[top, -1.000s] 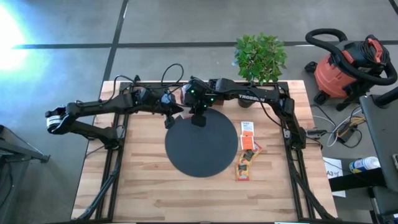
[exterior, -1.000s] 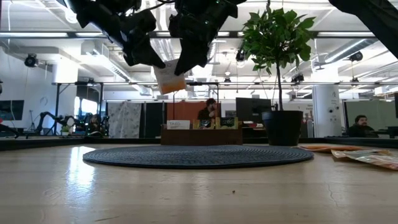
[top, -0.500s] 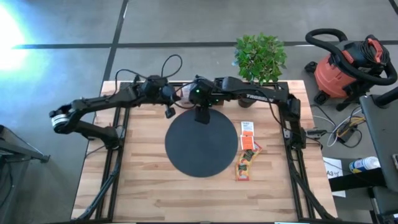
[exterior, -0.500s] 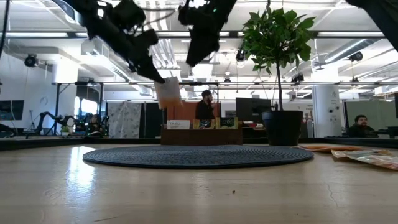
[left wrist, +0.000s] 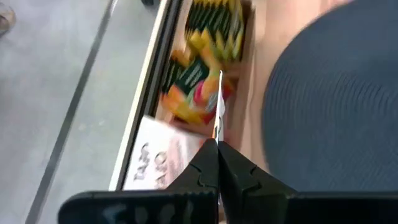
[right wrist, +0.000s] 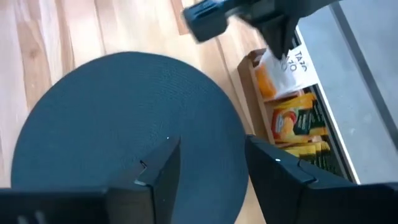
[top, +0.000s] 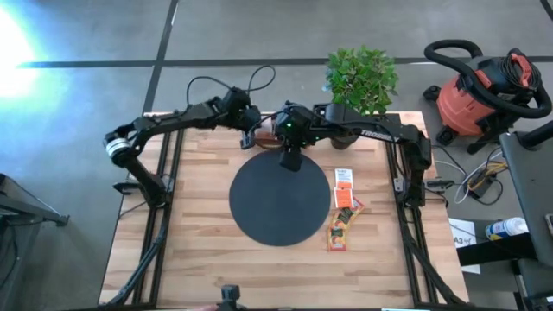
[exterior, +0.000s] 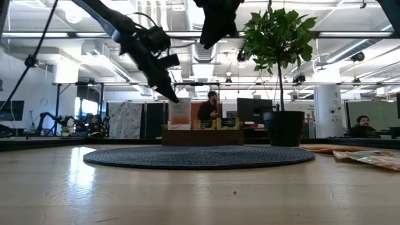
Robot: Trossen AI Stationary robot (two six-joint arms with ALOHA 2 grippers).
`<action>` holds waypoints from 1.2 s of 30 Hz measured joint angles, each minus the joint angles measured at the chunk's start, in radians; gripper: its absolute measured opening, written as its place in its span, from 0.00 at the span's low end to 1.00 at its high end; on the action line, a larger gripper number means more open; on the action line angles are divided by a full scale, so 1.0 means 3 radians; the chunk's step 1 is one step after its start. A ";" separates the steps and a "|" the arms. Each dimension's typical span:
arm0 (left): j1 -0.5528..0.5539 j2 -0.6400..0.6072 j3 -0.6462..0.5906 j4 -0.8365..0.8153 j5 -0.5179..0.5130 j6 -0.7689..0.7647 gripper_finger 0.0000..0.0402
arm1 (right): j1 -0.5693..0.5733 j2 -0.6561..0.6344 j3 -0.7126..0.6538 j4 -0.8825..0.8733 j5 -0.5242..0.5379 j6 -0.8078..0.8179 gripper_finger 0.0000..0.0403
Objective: Pick & Place Tea
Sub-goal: Put the white tea bag into the left section of the brown wooden organizer
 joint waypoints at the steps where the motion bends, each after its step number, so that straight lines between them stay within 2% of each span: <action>1: 0.0034 0.0052 0.0091 -0.0136 -0.0004 0.0066 0.00 | 0.0005 -0.0001 -0.0001 -0.0015 0.0001 0.0008 0.43; 7: 0.0192 0.0304 0.0469 -0.0689 0.0010 0.0181 0.00 | 0.0043 -0.0007 -0.0019 -0.0081 0.0005 0.0035 0.41; 15: 0.0237 0.0435 0.0478 -0.0677 0.0248 0.0183 0.00 | 0.0052 -0.0007 -0.0053 -0.0075 0.0028 0.0035 0.41; 24: 0.0276 0.0570 0.0475 -0.0829 0.0279 0.0102 0.00 | 0.0052 -0.0007 -0.0142 -0.0069 0.0029 0.0073 0.41; 36: 0.0306 0.0580 0.0472 -0.0593 -0.0280 0.0105 0.00 | 0.0052 -0.0007 -0.0225 -0.0042 0.0082 0.0073 0.41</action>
